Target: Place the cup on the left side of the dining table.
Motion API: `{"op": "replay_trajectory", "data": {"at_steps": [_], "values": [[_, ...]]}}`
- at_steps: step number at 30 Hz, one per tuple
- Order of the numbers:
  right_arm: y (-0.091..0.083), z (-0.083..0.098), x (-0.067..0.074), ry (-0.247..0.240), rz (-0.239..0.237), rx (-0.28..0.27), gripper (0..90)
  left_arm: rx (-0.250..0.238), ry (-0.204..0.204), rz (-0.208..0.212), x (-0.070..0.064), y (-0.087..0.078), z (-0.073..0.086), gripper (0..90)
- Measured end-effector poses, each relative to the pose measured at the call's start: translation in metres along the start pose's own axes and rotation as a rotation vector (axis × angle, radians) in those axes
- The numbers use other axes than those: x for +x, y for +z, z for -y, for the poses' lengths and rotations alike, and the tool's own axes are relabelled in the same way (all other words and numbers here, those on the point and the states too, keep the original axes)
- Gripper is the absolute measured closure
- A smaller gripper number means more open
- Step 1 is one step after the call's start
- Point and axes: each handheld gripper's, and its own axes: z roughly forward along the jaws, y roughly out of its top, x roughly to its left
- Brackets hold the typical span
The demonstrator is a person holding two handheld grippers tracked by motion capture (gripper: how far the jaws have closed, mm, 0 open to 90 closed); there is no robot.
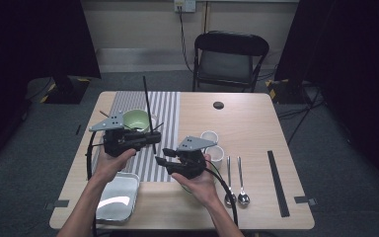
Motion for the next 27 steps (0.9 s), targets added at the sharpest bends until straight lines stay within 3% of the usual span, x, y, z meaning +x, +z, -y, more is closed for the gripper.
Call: {"op": "replay_trajectory", "data": {"at_steps": [1, 3, 4, 6, 7, 10, 15, 18, 21, 27], "values": [[-0.011, -0.003, -0.001, -0.006, 0.012, -0.015, 61.1, 0.004, -0.008, -0.027, 0.001, -0.004, 0.007, 84.8], [-0.017, -0.006, -0.001, -0.014, 0.013, -0.027, 62.0, 0.001, -0.021, -0.023, 0.002, -0.005, 0.010, 84.8], [-0.025, -0.014, -0.002, -0.022, 0.024, -0.045, 62.7, -0.002, -0.023, -0.025, 0.003, -0.006, 0.014, 84.8], [-0.027, -0.020, -0.002, -0.031, 0.026, -0.054, 62.6, 0.009, -0.026, -0.025, 0.003, -0.006, 0.020, 84.8], [-0.028, -0.030, -0.003, -0.039, 0.024, -0.069, 63.2, 0.025, -0.024, -0.021, 0.003, -0.003, 0.023, 84.8], [-0.023, -0.040, -0.002, -0.046, 0.012, -0.083, 62.8, 0.019, -0.025, 0.006, 0.002, 0.000, 0.024, 84.7], [-0.004, -0.058, -0.001, -0.046, -0.012, -0.102, 62.8, 0.068, 0.009, 0.018, -0.002, 0.011, 0.028, 84.7], [0.001, -0.062, -0.001, -0.051, -0.017, -0.103, 67.7, 0.069, 0.009, 0.025, -0.003, 0.013, 0.029, 84.7], [0.004, -0.064, -0.003, -0.052, -0.033, -0.111, 84.7, 0.049, 0.010, 0.033, -0.004, 0.014, 0.030, 84.5], [0.000, -0.067, -0.006, -0.024, -0.055, -0.137, 86.2, 0.031, 0.001, 0.041, -0.005, 0.016, 0.031, 82.9]]}}
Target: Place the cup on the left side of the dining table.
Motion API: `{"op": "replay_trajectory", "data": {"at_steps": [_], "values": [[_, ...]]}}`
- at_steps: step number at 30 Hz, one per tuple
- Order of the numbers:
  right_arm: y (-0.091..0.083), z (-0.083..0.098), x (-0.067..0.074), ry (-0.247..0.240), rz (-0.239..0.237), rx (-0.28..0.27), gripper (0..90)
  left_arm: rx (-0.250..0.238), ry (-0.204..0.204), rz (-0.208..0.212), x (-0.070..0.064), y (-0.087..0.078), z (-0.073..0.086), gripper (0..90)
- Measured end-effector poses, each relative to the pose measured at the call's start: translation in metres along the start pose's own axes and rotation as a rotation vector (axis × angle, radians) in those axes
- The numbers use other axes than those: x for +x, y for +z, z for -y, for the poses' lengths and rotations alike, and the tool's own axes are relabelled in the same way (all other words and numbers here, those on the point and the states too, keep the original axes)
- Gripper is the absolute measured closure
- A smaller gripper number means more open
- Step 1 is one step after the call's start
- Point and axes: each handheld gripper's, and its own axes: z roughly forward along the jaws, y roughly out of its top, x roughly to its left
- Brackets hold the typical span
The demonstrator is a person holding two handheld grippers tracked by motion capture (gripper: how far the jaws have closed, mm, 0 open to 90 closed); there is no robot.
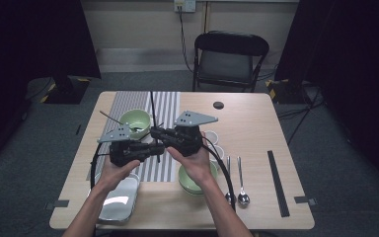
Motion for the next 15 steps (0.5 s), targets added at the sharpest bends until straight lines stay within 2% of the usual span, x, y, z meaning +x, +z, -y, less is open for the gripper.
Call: {"op": "replay_trajectory", "data": {"at_steps": [7, 10, 11, 13, 15], "values": [[-0.0023, 0.0000, -0.0026, 0.000, 0.012, -0.005, 85.9, -0.005, -0.018, -0.001, -0.0004, 0.0041, 0.0008, 84.8], [-0.0035, 0.0007, -0.0052, 0.014, 0.026, -0.012, 68.2, 0.005, -0.012, -0.010, 0.0004, 0.0021, 0.0010, 84.8], [-0.0035, 0.0007, -0.0052, 0.014, 0.026, -0.012, 68.2, 0.005, -0.012, -0.010, 0.0004, 0.0021, 0.0010, 84.8], [-0.0030, 0.0004, -0.0055, 0.014, 0.021, -0.001, 60.0, 0.005, -0.011, -0.008, 0.0006, 0.0020, 0.0011, 84.8], [-0.0028, 0.0004, -0.0058, 0.014, 0.023, -0.002, 59.9, 0.010, -0.010, -0.007, 0.0004, 0.0022, 0.0011, 84.8]]}}
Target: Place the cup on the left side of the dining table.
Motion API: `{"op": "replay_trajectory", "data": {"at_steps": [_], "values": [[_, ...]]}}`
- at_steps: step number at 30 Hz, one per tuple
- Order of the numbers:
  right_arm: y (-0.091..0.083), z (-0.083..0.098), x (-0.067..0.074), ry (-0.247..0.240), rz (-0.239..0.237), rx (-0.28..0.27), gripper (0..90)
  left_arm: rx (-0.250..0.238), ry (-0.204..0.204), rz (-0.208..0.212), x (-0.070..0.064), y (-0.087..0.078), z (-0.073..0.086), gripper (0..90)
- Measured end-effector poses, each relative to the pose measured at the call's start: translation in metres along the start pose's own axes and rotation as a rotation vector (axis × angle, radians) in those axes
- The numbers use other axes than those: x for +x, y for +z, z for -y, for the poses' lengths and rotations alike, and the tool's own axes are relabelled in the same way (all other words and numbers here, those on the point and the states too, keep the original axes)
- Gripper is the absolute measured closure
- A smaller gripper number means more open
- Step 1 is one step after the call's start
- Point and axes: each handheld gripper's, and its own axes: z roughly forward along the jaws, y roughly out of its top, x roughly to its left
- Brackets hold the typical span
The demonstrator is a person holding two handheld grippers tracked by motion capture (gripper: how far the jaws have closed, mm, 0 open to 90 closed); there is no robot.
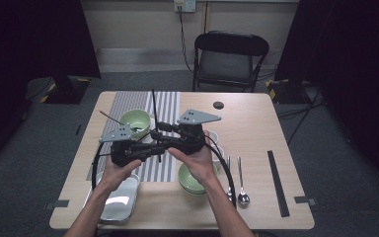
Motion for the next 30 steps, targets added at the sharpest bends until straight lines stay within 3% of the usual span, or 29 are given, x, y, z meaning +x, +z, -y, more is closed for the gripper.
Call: {"op": "replay_trajectory", "data": {"at_steps": [4, 16, 19, 30], "values": [[-0.001, -0.004, -0.004, -0.007, 0.022, -0.015, 59.4, 0.011, 0.005, -0.002, -0.001, 0.000, 0.001, 84.8], [-0.009, -0.003, -0.016, -0.007, 0.099, -0.028, 58.2, -0.015, -0.002, -0.021, 0.003, -0.012, 0.000, 85.5], [-0.009, 0.001, -0.020, -0.026, 0.100, -0.017, 59.1, -0.008, -0.028, -0.025, 0.006, -0.013, 0.000, 85.7], [-0.013, 0.009, -0.030, -0.020, 0.113, 0.016, 50.2, -0.021, -0.026, -0.023, 0.008, -0.017, 0.001, 85.7]]}}
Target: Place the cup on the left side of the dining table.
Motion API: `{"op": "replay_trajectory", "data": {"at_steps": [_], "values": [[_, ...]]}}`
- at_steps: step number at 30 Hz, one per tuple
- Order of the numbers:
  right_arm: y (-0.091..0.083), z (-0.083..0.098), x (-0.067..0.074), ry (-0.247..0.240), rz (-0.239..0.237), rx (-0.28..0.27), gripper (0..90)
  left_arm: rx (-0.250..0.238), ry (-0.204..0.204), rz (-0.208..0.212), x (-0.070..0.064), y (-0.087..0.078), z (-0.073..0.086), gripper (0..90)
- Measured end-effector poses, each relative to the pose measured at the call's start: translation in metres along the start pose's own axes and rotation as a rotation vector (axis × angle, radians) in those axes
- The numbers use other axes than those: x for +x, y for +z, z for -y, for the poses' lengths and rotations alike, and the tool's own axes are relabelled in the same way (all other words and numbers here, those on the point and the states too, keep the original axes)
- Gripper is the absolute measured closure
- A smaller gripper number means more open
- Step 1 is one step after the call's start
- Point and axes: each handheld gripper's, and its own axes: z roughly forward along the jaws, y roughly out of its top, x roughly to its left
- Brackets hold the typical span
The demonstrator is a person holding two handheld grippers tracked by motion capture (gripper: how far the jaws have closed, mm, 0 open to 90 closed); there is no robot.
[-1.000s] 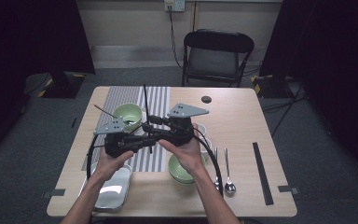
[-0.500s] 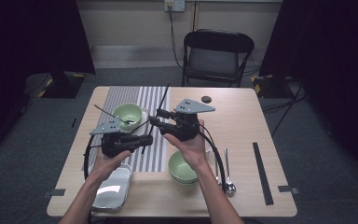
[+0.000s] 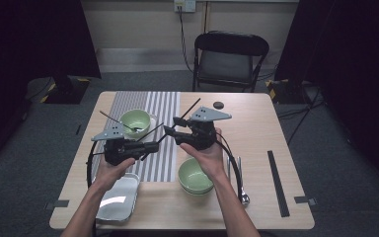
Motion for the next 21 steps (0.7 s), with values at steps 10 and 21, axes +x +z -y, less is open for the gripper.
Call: {"op": "replay_trajectory", "data": {"at_steps": [10, 21], "values": [[-0.007, 0.002, -0.011, 0.031, 0.036, -0.008, 32.7, 0.003, 0.003, -0.003, 0.001, -0.002, 0.000, 85.7], [-0.013, 0.006, -0.021, 0.061, 0.122, -0.027, 29.7, 0.025, 0.012, -0.007, -0.002, 0.003, 0.002, 85.7]]}}
